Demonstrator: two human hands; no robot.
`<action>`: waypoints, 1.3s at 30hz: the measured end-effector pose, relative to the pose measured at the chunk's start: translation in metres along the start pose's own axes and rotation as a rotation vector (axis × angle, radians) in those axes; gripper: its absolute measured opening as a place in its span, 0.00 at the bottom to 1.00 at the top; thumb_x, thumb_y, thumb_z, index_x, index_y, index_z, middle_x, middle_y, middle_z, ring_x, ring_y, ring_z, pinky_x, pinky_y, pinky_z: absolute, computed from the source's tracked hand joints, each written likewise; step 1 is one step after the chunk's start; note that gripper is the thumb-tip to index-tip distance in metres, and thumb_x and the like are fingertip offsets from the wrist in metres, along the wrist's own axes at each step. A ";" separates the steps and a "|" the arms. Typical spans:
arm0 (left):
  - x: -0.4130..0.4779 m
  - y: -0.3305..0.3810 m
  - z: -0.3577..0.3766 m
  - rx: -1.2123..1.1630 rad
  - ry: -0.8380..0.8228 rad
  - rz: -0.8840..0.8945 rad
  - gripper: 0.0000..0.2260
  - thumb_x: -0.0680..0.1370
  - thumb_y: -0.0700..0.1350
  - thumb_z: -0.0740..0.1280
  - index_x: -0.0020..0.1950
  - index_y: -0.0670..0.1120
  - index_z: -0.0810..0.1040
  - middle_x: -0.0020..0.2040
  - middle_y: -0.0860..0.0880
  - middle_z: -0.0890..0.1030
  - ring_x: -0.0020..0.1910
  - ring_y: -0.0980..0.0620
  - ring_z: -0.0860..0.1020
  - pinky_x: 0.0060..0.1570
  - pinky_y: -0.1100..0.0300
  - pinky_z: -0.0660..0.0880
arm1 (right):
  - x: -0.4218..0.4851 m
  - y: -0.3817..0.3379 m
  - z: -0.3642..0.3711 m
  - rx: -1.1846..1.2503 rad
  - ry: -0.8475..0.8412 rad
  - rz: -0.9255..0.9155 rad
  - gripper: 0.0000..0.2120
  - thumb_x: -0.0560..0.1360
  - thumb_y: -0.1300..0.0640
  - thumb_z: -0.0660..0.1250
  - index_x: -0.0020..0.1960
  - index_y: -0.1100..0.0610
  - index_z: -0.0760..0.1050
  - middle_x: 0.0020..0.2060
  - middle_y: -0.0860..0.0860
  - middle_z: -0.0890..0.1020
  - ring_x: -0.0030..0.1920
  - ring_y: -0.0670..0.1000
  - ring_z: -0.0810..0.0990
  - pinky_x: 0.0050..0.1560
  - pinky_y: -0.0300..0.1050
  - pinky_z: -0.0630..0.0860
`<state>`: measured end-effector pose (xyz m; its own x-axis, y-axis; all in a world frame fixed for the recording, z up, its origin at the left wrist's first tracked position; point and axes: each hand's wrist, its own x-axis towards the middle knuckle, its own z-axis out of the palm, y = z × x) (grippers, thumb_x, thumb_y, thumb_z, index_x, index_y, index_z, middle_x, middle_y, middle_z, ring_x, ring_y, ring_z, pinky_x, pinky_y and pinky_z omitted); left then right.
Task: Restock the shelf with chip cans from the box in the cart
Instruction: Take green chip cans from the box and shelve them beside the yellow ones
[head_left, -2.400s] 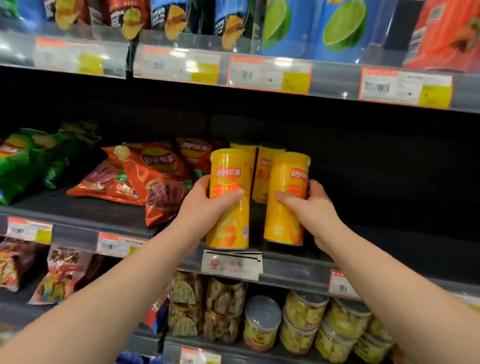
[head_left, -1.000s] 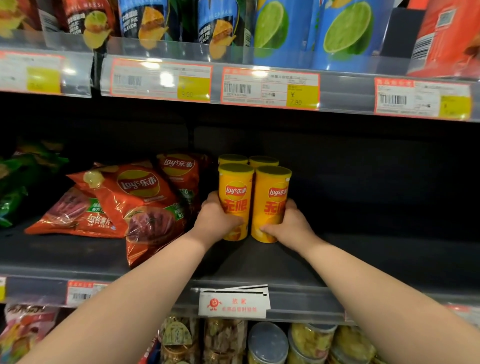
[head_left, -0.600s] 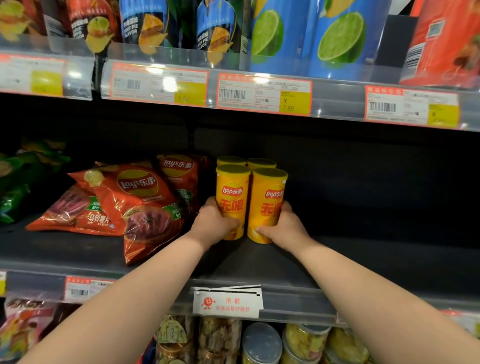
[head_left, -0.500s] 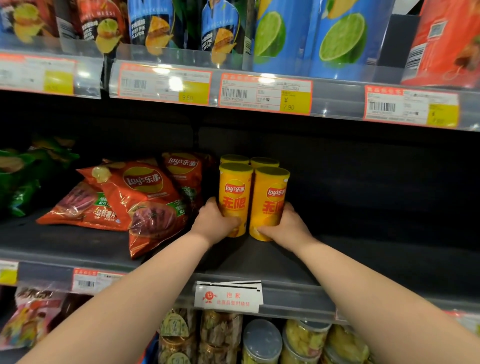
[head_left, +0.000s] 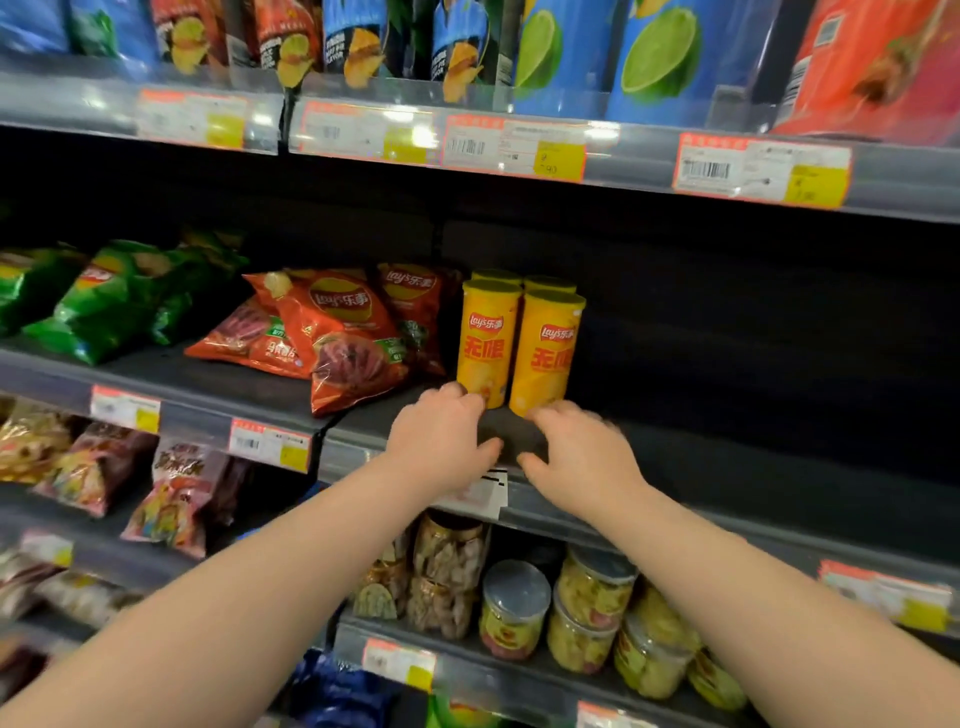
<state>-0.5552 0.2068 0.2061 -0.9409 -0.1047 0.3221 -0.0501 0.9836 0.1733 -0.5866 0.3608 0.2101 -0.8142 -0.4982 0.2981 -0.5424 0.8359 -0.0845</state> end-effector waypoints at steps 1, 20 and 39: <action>-0.009 0.004 -0.001 0.030 0.002 0.014 0.18 0.76 0.58 0.63 0.59 0.47 0.73 0.57 0.47 0.72 0.58 0.44 0.71 0.52 0.50 0.72 | -0.007 -0.002 -0.001 -0.012 0.004 -0.032 0.22 0.77 0.47 0.61 0.69 0.49 0.67 0.65 0.51 0.72 0.63 0.56 0.72 0.61 0.51 0.70; -0.204 -0.019 0.026 0.242 -0.300 -0.243 0.20 0.76 0.58 0.61 0.61 0.45 0.73 0.58 0.45 0.72 0.59 0.43 0.72 0.53 0.49 0.72 | -0.127 -0.072 0.057 0.011 -0.234 -0.361 0.17 0.76 0.46 0.59 0.62 0.51 0.73 0.57 0.51 0.77 0.60 0.57 0.73 0.55 0.50 0.70; -0.411 -0.172 0.010 0.168 -0.519 -0.510 0.22 0.76 0.59 0.62 0.65 0.48 0.72 0.61 0.45 0.73 0.62 0.43 0.72 0.59 0.49 0.73 | -0.213 -0.255 0.123 -0.026 -0.468 -0.465 0.17 0.76 0.47 0.59 0.63 0.52 0.71 0.59 0.51 0.76 0.62 0.56 0.72 0.60 0.50 0.70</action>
<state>-0.1634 0.0816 0.0344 -0.8223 -0.5121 -0.2480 -0.5341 0.8450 0.0261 -0.2999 0.2251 0.0513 -0.5039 -0.8511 -0.1473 -0.8586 0.5121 -0.0219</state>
